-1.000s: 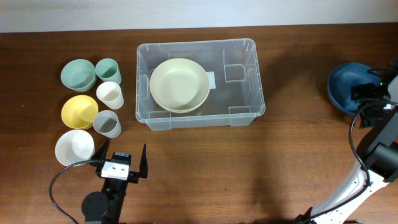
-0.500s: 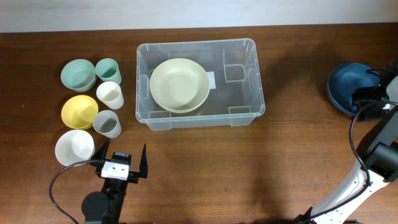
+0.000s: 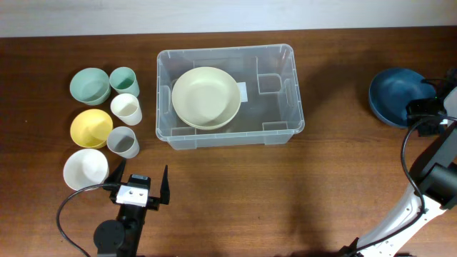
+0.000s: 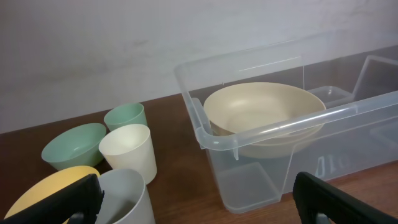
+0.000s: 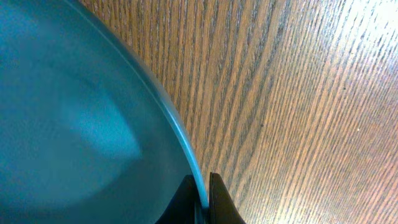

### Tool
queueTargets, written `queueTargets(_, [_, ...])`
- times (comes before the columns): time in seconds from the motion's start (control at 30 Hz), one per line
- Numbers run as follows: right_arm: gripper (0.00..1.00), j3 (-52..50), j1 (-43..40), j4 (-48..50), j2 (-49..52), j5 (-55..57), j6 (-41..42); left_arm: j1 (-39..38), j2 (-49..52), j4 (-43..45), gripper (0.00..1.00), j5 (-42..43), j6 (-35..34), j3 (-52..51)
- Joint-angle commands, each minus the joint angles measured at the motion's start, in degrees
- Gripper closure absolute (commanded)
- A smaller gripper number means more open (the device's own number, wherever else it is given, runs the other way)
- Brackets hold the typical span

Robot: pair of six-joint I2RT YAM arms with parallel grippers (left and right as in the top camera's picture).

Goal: Pack container
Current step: 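Grasp the rim of the dark blue bowl with the right gripper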

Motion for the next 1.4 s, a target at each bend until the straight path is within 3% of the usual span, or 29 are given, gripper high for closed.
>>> queueTargets(0.0, [0.96,1.46,-0.11,-0.33,-2.32,-1.40,-1.75,0.28,-0.50,-0.24,0.00,-0.24,0.48,-0.20])
queueTargets(0.43, [0.96,9.60,0.87,-1.66,-14.01,-23.56,-13.03,0.31,-0.50,-0.24,0.00,-0.24,0.48,-0.22])
queueTargets(0.73, [0.96,9.44,3.93,-4.46,-19.91,-15.50,-14.19,0.31,-0.50,-0.24,0.00,-0.24,0.48,-0.22])
queueTargets(0.77, [0.92,9.01,3.93,-4.63,-19.47,-13.35,-13.94,0.31,-0.50,-0.24,0.00,-0.24,0.48,-0.22])
queueTargets(0.87, [0.59,6.56,3.91,-4.31,-17.77,-8.37,-12.02,0.31,-0.50,-0.24,0.00,-0.24,0.48,-0.22])
queueTargets(0.93, [0.47,5.14,3.93,-3.21,-16.00,-7.04,-12.09,0.31,-0.50,-0.24,0.00,-0.24,0.48,-0.22])
queueTargets(1.37, [0.47,3.63,3.98,2.01,-3.39,-7.30,-12.09,0.31,-0.50,-0.24,0.00,-0.24,0.48,-0.20])
